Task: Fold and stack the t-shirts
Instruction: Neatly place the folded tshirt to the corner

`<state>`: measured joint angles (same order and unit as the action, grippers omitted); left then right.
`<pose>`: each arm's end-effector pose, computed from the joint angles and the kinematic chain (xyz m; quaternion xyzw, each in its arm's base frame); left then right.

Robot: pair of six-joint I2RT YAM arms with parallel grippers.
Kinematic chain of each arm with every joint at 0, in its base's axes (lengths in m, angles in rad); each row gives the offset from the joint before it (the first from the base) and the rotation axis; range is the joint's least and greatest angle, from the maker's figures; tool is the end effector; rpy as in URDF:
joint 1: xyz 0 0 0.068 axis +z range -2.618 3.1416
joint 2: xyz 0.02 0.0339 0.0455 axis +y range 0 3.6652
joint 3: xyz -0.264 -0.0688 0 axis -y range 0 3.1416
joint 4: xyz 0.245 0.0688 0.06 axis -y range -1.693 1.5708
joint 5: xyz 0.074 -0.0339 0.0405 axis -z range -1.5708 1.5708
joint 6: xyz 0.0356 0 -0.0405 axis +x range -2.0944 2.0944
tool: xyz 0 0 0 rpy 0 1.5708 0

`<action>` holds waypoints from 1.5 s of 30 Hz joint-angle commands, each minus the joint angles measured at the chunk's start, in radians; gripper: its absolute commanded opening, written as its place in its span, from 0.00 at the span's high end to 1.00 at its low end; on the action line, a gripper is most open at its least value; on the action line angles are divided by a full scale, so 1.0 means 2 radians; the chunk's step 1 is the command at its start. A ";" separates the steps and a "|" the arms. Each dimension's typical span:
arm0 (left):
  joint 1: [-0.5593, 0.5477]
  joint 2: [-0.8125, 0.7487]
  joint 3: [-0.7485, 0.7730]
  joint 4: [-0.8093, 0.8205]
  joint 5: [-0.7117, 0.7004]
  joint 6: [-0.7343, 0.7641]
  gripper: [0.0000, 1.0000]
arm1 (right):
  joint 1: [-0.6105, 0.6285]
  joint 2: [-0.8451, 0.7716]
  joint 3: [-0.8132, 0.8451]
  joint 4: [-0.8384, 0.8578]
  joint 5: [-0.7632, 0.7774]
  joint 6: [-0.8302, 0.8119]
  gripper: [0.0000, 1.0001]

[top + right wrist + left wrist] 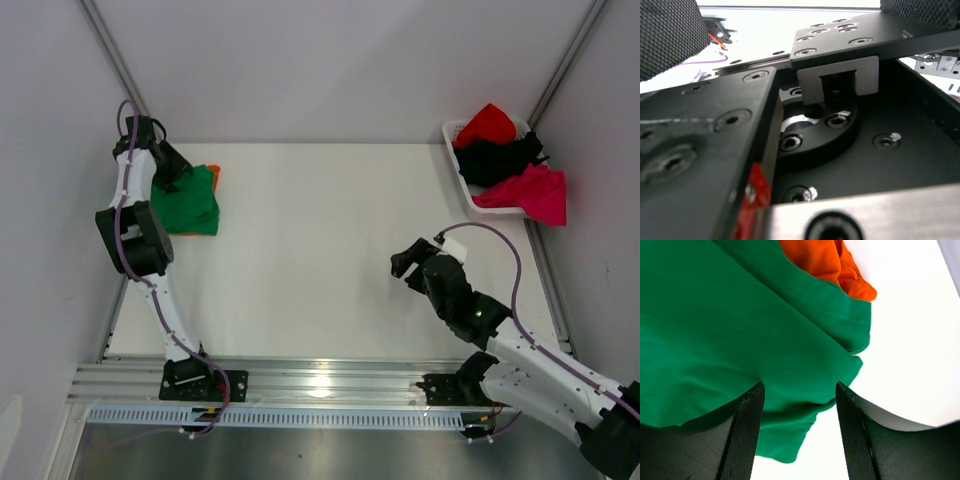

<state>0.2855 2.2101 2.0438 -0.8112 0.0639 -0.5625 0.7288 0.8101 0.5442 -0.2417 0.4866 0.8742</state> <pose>0.4711 0.1359 0.2532 -0.3847 0.8750 -0.0706 0.2852 0.1471 0.1090 0.2470 0.1826 0.8255 0.2090 0.4914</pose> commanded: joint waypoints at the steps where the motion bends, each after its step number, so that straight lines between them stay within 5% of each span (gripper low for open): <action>1: 0.007 0.022 0.029 -0.012 0.052 -0.032 0.38 | -0.003 -0.038 0.004 -0.039 0.040 0.008 0.20; 18: 0.011 0.096 0.030 -0.042 0.088 -0.024 0.40 | -0.005 -0.013 0.033 -0.052 0.022 0.015 0.20; 34: 0.013 -0.021 -0.014 0.020 0.105 -0.022 0.39 | -0.005 0.018 0.049 -0.036 0.014 0.003 0.20; 45: 0.016 0.057 -0.002 0.014 0.120 -0.028 0.40 | -0.005 0.015 0.052 -0.049 0.018 0.002 0.20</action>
<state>0.3103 2.2917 2.0216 -0.7906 0.2722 -0.6193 0.7219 0.8539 0.6117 -0.3386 0.5083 0.8860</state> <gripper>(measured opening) 0.603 0.797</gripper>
